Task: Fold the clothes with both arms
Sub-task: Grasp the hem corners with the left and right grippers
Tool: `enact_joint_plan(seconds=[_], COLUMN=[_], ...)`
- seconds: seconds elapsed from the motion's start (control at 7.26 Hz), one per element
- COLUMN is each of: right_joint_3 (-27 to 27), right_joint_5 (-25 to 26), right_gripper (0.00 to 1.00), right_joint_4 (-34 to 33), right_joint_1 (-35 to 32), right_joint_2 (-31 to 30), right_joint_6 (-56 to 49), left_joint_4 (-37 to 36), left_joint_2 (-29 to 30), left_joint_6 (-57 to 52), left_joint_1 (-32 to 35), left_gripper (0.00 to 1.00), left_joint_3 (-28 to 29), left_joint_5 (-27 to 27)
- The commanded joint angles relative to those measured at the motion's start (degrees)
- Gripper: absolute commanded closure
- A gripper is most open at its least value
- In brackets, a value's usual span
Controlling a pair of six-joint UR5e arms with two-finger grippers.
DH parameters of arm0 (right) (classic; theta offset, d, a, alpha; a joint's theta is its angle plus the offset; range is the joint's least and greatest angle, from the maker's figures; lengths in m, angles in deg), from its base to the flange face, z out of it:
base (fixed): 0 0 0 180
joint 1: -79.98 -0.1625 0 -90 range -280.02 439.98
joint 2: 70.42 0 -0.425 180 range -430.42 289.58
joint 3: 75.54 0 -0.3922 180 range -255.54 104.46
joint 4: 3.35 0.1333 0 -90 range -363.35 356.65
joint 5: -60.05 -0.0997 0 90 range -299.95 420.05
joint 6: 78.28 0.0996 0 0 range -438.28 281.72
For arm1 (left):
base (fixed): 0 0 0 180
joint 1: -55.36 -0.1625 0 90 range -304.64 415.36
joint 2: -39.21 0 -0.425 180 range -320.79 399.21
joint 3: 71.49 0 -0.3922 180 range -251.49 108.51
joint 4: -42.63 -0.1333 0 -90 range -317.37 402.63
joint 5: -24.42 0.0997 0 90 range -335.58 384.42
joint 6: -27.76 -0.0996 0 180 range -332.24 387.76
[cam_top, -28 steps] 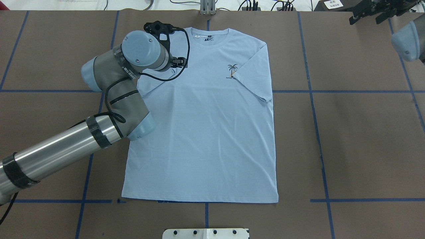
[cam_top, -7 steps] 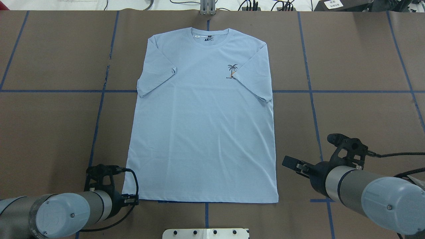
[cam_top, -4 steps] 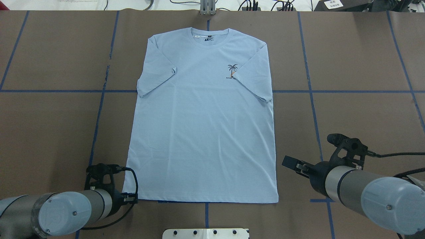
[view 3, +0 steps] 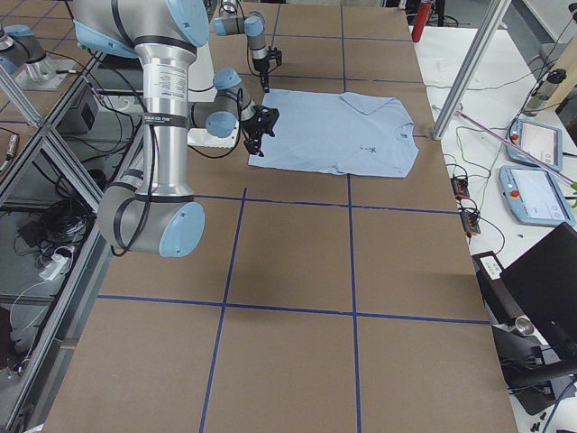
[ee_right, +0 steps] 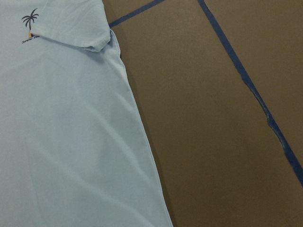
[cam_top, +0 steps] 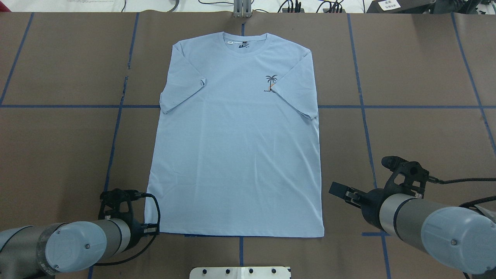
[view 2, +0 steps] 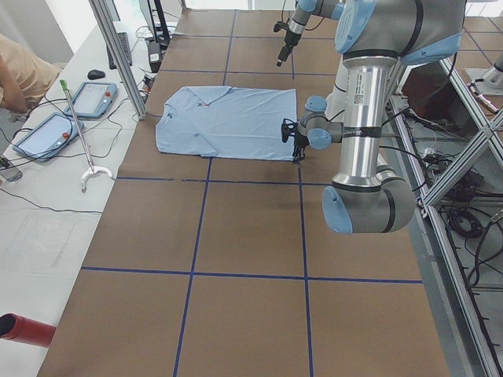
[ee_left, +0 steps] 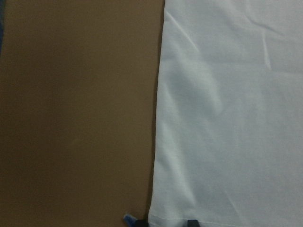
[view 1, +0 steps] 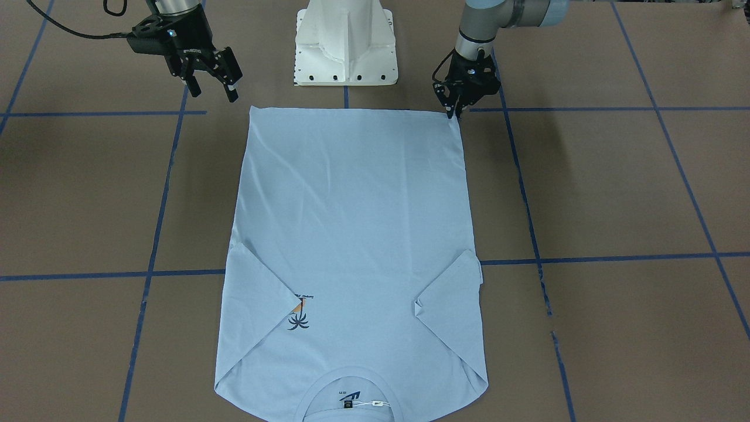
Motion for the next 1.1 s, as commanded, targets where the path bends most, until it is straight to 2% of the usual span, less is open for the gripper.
enact_joint_plan(seconds=[0.0,0.14,0.41,0.55,0.69,0.83,0.96], right_joint_3=[0.0,0.1,0.5,1.7,3.2,5.9,9.4], right_joint_5=[0.0,0.3,7.7,10.4,14.1,15.5,15.5], right_gripper=[0.01,0.01,0.06,0.11,0.12,0.14,0.24], right_joint_4=[0.0,0.0,-1.0,-4.2,-8.7,-9.7,-9.8], right_joint_1=[0.0,0.5,6.9,10.6,13.8,14.6,15.0], right_joint_2=[0.0,0.0,-0.1,0.4,2.5,5.5,9.2], right_joint_6=[0.0,0.1,6.3,11.5,15.2,16.9,20.4], left_joint_4=[0.0,0.0,0.0,-0.1,-0.1,-0.1,-0.1], left_joint_2=[0.0,0.1,2.6,3.6,3.7,4.0,4.0], left_joint_6=[0.0,0.1,0.5,0.6,0.6,0.6,0.6], left_joint_1=[0.4,0.5,1.4,1.8,2.1,2.3,2.6], left_gripper=[1.00,1.00,1.00,1.00,1.00,1.00,1.00], left_joint_3=[-0.2,-0.5,-0.7,-1.4,-1.5,-1.6,-1.6], left_joint_5=[0.0,0.0,-0.1,-0.1,-0.2,-0.2,-0.2])
